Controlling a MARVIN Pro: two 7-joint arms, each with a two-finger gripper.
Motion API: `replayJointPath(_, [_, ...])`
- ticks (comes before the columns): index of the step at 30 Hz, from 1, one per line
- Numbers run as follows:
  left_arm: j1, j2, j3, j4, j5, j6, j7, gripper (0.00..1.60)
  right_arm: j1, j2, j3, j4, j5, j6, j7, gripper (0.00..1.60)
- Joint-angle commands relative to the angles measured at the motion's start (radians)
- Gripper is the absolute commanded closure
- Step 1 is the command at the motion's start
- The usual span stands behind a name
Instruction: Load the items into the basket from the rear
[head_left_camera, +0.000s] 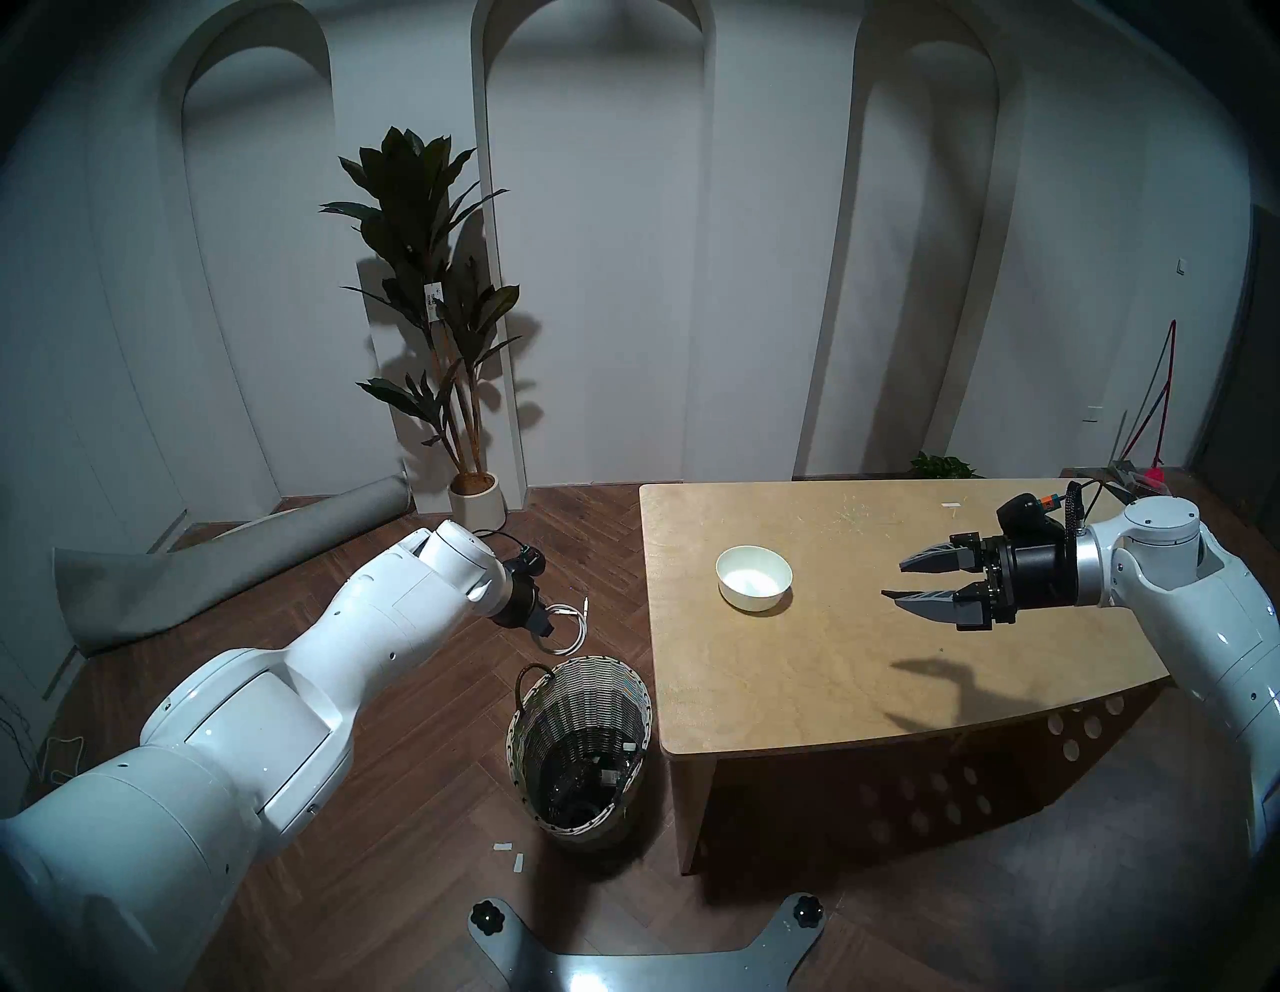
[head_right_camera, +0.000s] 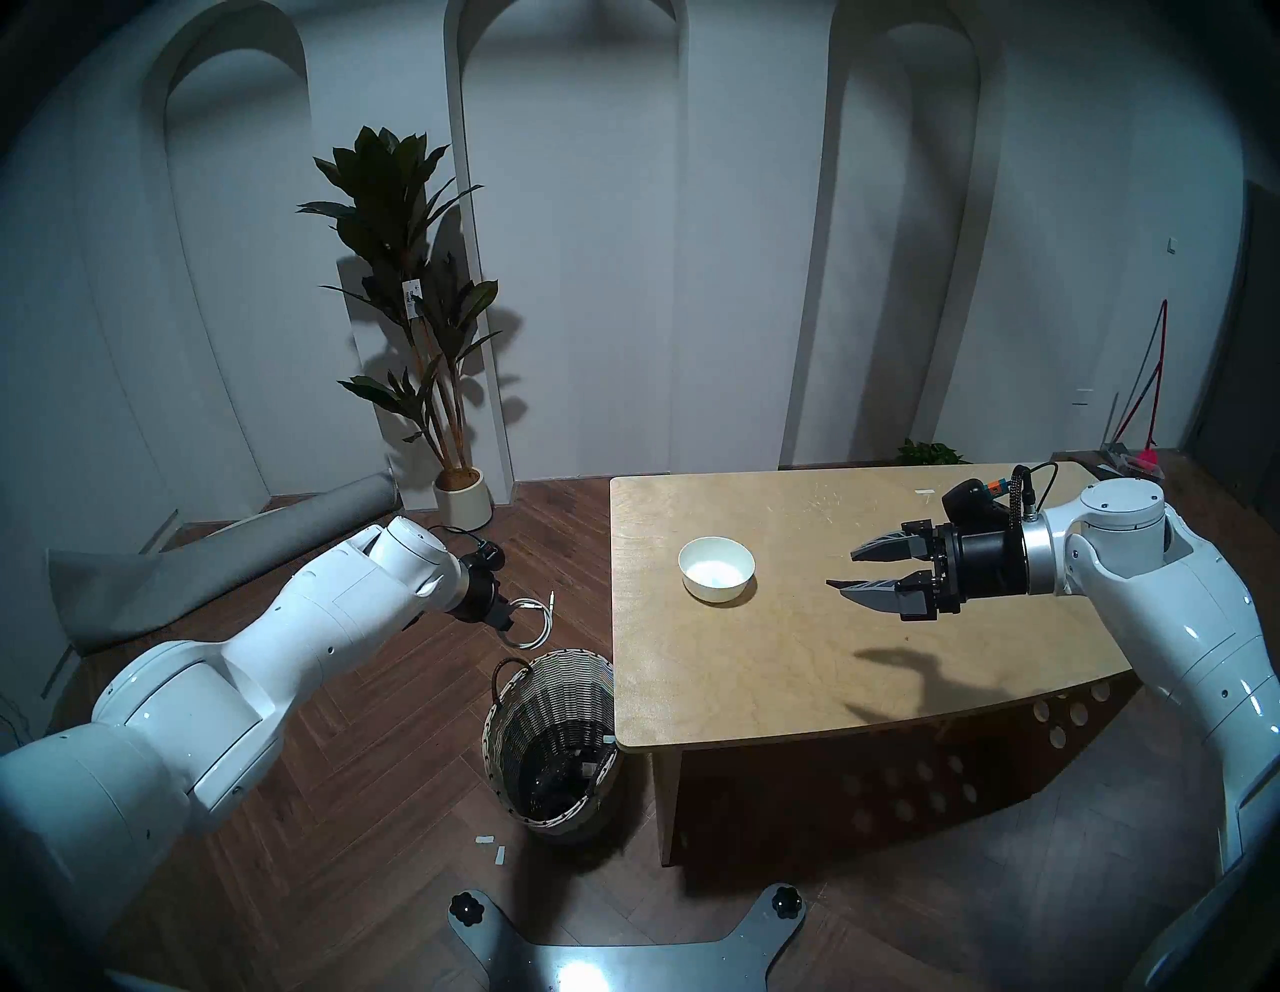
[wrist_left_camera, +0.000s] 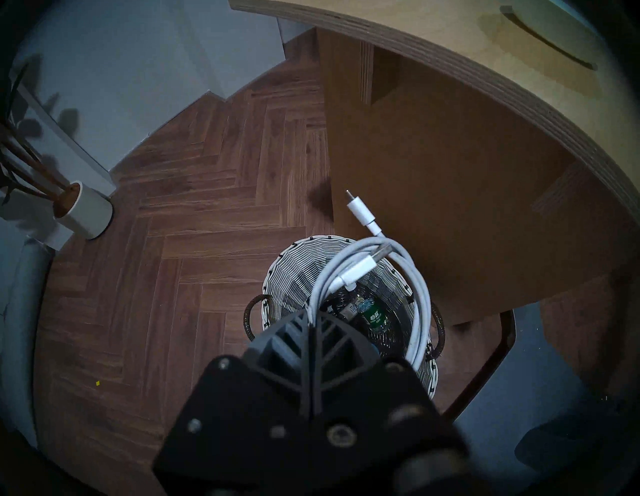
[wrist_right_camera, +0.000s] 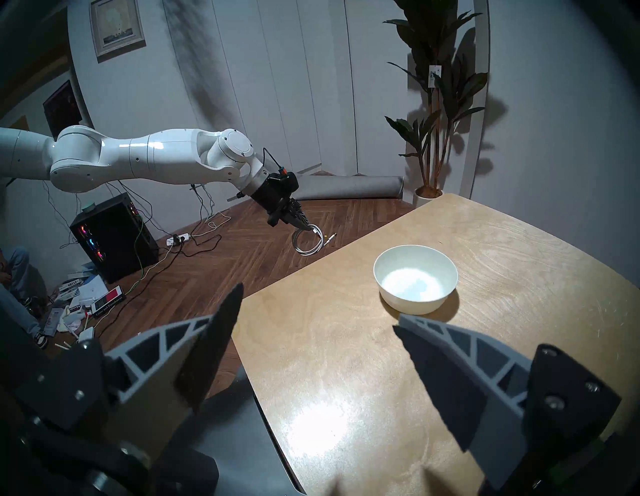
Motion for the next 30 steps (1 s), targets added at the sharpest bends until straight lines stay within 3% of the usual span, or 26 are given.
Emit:
replayJointPath(1, [-0.019, -0.009, 0.009, -0.024, 0.006, 0.006, -0.010, 1.59, 0.011, 0.003, 0.010, 0.003, -0.001, 0.001, -0.010, 0.00])
replayJointPath(2, [-0.018, -0.010, 0.011, -0.024, 0.006, 0.006, -0.011, 1.09, 0.012, 0.003, 0.009, 0.003, -0.002, 0.000, -0.010, 0.00])
replayJointPath(3, [-0.019, -0.013, 0.012, -0.018, 0.005, 0.003, -0.014, 0.93, 0.013, 0.003, 0.008, 0.004, -0.003, -0.001, -0.010, 0.00])
replayJointPath(6, [-0.018, -0.016, 0.024, -0.015, 0.018, -0.003, 0.009, 0.84, 0.018, 0.002, 0.004, 0.007, -0.004, -0.004, -0.006, 0.00])
replayJointPath(7, [-0.021, -0.016, 0.031, -0.012, 0.023, -0.007, 0.003, 0.70, 0.020, 0.001, 0.002, 0.008, -0.005, -0.005, -0.005, 0.00])
replayJointPath(8, [-0.020, -0.016, 0.031, -0.011, 0.022, -0.008, 0.004, 0.23, 0.025, 0.001, -0.002, 0.011, -0.006, -0.007, 0.001, 0.00])
replayJointPath(10, [-0.022, -0.017, 0.032, -0.006, 0.021, -0.004, -0.001, 0.00, 0.032, 0.000, -0.008, 0.014, -0.008, -0.010, 0.007, 0.00])
replayJointPath(20, [-0.003, 0.018, 0.039, -0.052, 0.020, 0.030, -0.030, 0.00, 0.065, -0.027, -0.047, 0.013, -0.018, -0.006, 0.004, 0.00])
replayJointPath(24, [0.009, 0.057, 0.028, -0.122, 0.031, -0.004, 0.002, 0.00, 0.060, -0.055, -0.036, -0.023, -0.024, 0.049, -0.094, 0.00])
replayJointPath(30, [-0.015, 0.067, -0.014, -0.167, 0.022, -0.030, 0.057, 0.00, 0.101, -0.066, -0.063, -0.069, -0.095, 0.106, -0.179, 0.00])
